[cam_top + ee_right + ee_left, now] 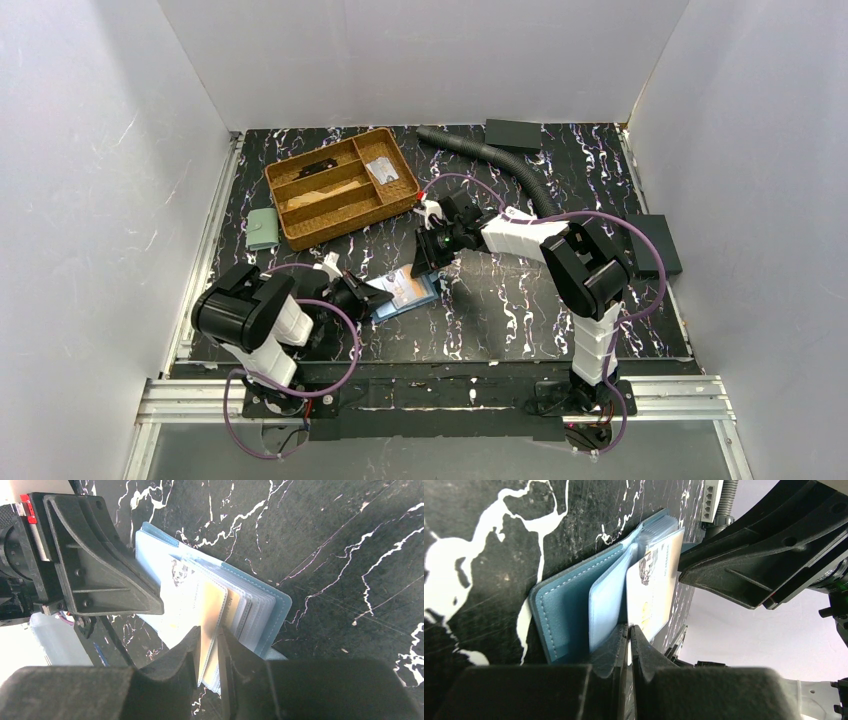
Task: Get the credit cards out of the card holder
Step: Remove the credit card from the card holder.
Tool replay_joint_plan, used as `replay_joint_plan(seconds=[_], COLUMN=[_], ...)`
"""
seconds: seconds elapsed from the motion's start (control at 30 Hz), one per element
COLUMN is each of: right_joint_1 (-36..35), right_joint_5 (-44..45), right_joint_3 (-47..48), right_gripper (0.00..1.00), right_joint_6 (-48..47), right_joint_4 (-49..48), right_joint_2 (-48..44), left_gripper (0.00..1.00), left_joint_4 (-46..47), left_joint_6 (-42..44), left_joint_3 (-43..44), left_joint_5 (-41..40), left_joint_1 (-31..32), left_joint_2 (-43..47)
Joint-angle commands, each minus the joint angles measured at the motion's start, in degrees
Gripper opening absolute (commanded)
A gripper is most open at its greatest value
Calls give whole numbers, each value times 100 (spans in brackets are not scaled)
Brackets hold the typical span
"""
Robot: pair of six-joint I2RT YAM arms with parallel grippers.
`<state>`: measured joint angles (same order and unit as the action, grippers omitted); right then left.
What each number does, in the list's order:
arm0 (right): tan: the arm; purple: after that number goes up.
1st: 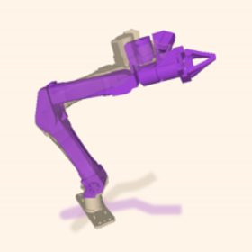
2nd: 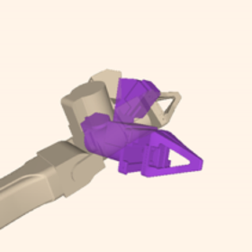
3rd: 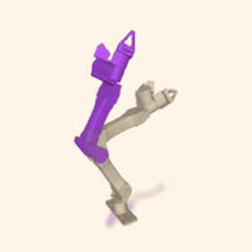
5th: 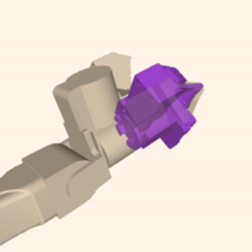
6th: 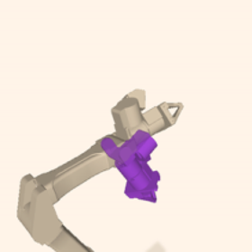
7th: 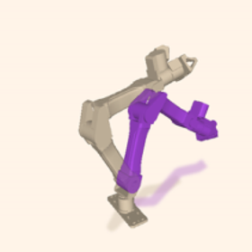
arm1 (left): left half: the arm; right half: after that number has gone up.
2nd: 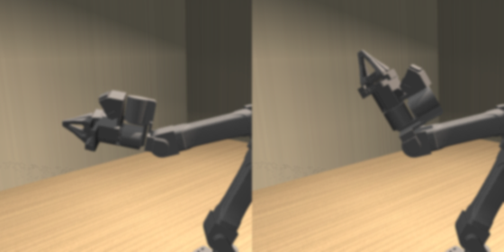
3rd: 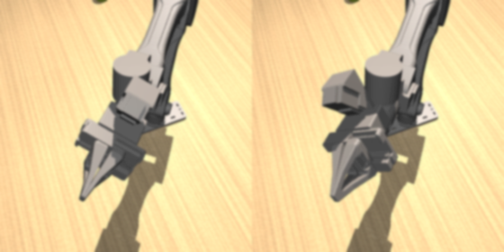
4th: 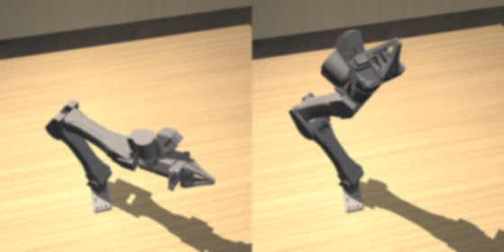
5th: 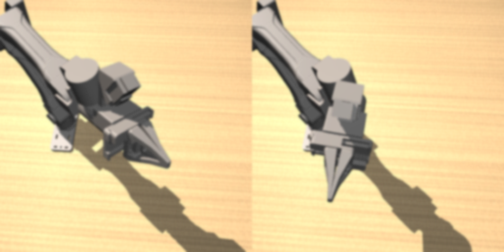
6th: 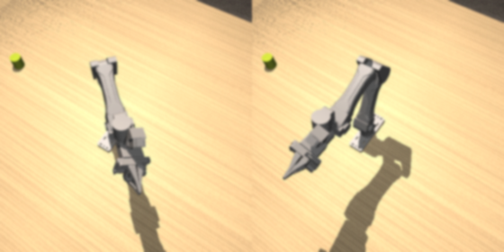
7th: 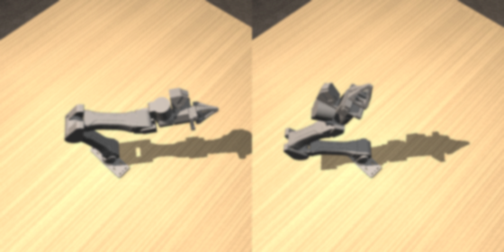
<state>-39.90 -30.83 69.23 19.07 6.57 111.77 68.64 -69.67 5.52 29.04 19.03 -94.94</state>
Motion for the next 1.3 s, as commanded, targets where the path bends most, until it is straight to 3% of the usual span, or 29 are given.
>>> replay_joint_plan(seconds=[0.0,0.23,0.4,0.6,0.83,1.27], right_joint_1=[84,120,273,526,606,617], right_joint_5=[972,714,57,-1201,-1895,-2263], right_joint_3=[-148,-146,-253,-459,-506,-438], right_gripper=[29,29,30,45,55,65], right_joint_6=[-465,-593,-882,-1304,-1848,-2451], right_joint_4=[758,712,522,229,270,573], right_joint_2=[419,208,-105,-433,-700,-760], left_gripper=[0,0,0,0,0,0], left_joint_4=[-366,-480,-1178,-2577,-3973,-5396], left_joint_6=[244,418,780,1384,2010,2461], left_joint_3=[-180,-244,-178,-42,92,447], left_joint_5=[144,228,244,168,64,44], left_joint_1=[-54,-72,-75,-83,-80,-89], left_joint_2=[195,523,1168,2411,3675,4054])
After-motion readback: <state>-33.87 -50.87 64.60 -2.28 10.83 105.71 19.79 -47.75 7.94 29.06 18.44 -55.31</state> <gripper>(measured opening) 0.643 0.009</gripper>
